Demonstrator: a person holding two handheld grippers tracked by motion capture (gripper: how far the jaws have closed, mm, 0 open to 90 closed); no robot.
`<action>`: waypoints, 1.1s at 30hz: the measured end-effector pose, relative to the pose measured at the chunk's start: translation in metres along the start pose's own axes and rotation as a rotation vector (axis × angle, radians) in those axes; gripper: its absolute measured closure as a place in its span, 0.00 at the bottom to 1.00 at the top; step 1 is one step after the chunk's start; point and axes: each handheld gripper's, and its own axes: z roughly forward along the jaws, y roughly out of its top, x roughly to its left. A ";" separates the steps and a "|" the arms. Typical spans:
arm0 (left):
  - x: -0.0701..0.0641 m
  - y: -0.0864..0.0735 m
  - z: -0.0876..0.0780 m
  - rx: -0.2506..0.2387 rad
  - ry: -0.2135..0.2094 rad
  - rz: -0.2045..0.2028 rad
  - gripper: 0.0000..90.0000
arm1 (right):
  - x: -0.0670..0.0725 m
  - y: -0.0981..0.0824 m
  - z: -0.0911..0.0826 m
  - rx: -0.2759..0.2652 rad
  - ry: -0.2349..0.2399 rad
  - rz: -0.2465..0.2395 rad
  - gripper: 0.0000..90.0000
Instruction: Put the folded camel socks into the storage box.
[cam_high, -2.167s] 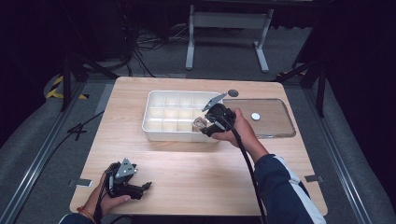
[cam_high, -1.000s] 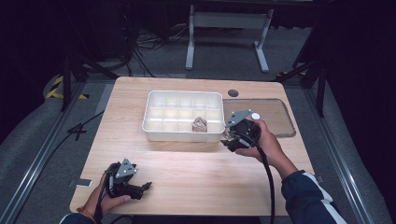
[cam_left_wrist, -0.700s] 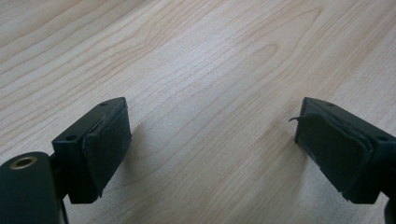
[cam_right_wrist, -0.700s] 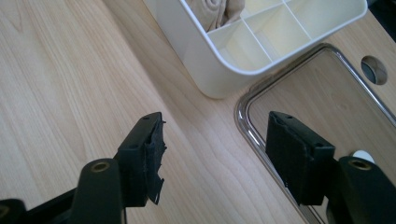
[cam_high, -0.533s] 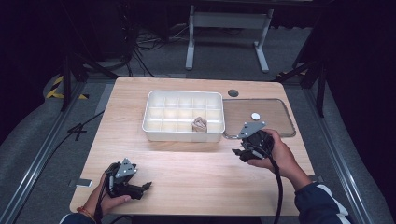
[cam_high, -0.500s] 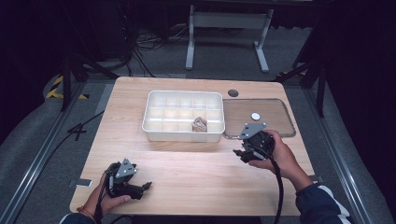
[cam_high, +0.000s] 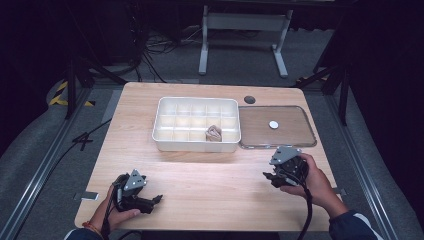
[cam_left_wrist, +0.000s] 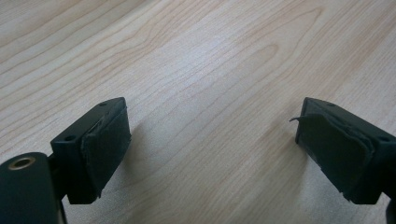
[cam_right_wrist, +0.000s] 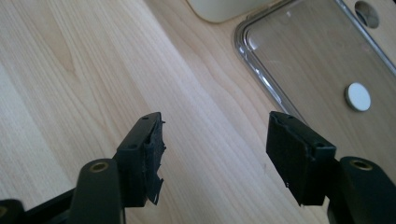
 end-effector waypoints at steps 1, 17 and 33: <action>0.000 0.000 0.000 0.000 0.000 0.000 0.12 | 0.000 0.000 0.000 0.000 0.000 0.000 0.41; 0.000 0.000 0.000 -0.003 0.005 -0.001 0.11 | 0.007 -0.074 0.000 -0.069 0.021 0.107 0.39; 0.000 0.000 0.000 -0.001 0.007 0.002 0.11 | 0.006 -0.131 -0.001 -0.128 0.031 0.286 0.35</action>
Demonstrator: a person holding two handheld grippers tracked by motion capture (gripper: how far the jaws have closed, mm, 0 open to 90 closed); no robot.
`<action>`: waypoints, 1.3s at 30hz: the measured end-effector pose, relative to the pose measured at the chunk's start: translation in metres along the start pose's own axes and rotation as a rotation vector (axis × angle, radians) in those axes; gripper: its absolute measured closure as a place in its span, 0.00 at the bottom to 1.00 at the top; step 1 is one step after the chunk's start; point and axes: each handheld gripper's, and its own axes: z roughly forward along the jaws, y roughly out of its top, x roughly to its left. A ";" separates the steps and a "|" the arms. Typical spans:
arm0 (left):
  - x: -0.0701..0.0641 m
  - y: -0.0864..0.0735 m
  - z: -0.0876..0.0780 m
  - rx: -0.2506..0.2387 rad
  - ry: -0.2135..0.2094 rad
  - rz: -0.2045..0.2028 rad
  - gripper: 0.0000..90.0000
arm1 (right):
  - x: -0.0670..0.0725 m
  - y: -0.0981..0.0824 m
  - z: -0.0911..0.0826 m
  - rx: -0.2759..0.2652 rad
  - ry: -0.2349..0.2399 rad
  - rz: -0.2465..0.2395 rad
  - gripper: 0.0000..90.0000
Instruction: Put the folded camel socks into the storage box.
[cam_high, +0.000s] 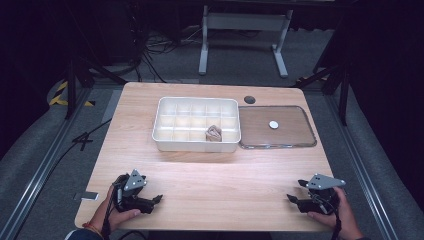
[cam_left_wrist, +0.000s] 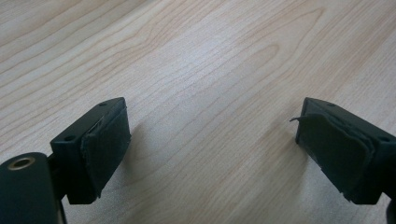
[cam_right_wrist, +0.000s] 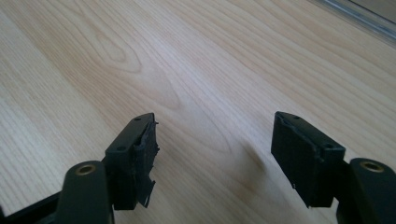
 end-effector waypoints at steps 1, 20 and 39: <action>0.000 0.000 0.000 0.003 0.002 -0.001 0.11 | -0.001 -0.003 -0.001 -0.008 0.008 0.014 0.35; 0.000 0.000 0.000 0.000 0.001 0.000 0.11 | -0.002 -0.025 -0.003 -0.087 0.008 0.112 0.29; 0.000 0.000 0.000 0.004 0.002 0.001 0.11 | -0.003 -0.024 -0.002 -0.087 -0.004 0.126 0.28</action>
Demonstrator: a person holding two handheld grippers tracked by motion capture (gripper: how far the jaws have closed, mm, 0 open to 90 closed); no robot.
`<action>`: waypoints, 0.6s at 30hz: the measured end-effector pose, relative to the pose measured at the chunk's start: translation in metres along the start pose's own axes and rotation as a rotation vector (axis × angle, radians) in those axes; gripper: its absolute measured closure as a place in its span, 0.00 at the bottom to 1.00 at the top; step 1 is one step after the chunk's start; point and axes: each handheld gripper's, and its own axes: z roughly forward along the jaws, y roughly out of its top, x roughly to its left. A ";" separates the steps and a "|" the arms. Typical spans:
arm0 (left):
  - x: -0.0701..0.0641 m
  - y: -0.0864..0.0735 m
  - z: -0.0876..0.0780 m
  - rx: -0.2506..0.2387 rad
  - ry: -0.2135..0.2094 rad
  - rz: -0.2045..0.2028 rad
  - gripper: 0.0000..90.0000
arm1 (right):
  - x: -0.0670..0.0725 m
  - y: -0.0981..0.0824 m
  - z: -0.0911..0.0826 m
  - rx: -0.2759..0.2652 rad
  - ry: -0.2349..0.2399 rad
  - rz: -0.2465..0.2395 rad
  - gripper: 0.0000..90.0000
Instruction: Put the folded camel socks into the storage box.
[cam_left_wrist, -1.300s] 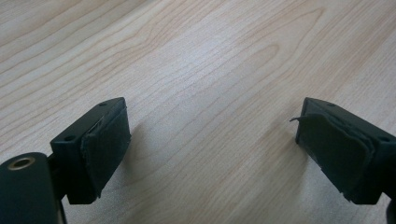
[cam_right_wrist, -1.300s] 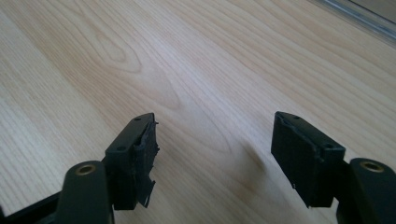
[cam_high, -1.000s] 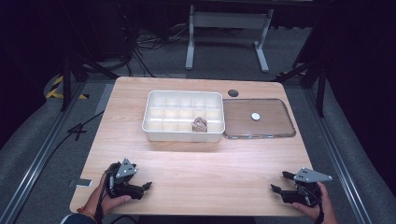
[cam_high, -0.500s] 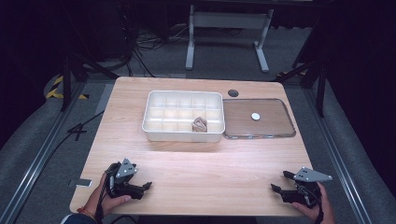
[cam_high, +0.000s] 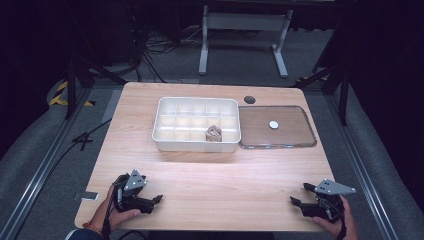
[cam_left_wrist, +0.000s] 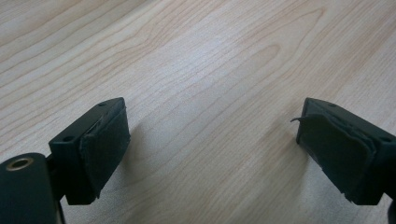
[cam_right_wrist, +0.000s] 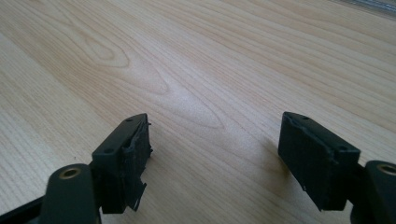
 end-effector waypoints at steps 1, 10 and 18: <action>0.000 0.000 0.000 0.001 0.000 -0.001 0.11 | 0.000 0.000 0.000 0.000 -0.001 -0.001 0.28; 0.000 0.000 0.001 0.002 -0.001 0.001 0.10 | 0.000 0.000 0.000 0.000 -0.002 0.009 0.29; 0.000 0.001 0.001 -0.001 0.000 -0.001 0.10 | 0.000 0.000 0.000 0.001 -0.005 0.007 0.28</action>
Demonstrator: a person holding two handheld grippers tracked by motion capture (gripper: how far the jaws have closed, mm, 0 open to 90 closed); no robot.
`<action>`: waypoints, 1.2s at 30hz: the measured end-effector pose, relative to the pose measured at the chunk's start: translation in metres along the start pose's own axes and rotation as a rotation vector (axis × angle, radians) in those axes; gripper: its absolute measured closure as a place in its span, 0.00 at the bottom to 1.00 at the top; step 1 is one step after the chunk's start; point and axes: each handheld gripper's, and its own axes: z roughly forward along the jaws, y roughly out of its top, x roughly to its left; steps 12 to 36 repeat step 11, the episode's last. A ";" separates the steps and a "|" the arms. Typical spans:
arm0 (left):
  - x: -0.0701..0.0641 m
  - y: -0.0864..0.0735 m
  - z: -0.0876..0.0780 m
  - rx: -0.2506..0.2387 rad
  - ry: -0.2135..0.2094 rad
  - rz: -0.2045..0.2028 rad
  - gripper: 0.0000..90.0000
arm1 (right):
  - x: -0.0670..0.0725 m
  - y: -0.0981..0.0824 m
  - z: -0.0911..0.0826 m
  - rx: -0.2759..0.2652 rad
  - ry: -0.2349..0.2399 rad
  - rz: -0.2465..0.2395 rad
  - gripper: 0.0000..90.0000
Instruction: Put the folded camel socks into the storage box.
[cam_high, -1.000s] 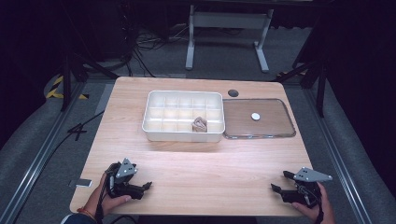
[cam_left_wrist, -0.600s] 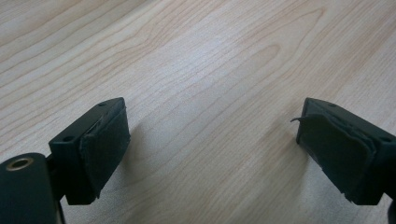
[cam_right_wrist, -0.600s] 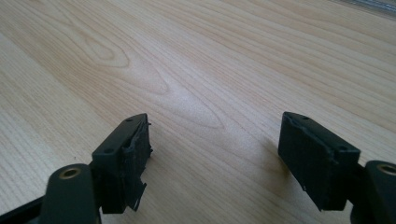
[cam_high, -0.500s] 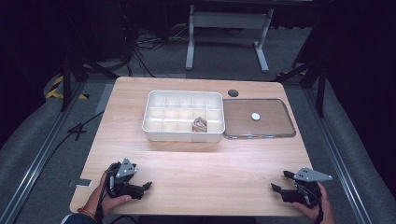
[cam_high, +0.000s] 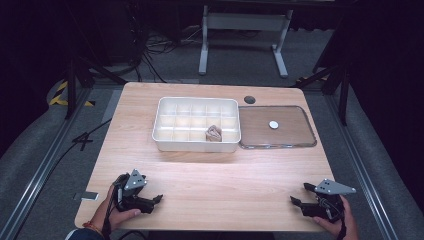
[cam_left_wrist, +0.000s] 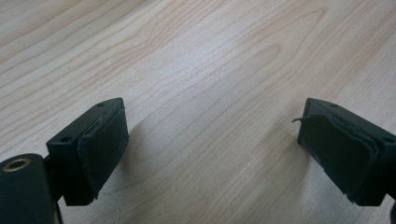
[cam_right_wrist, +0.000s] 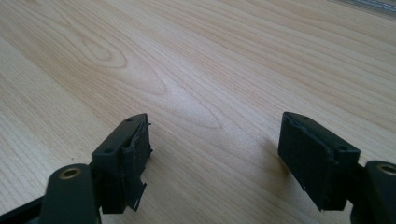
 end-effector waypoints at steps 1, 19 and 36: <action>0.000 0.000 0.000 0.001 0.000 0.000 0.10 | 0.000 0.000 0.000 0.000 -0.001 0.000 0.28; 0.000 0.000 0.000 0.000 0.003 -0.003 0.10 | 0.000 0.000 0.000 0.000 -0.006 0.004 0.28; 0.000 0.000 0.000 0.000 0.003 -0.003 0.10 | 0.000 0.000 0.000 0.000 -0.006 0.004 0.28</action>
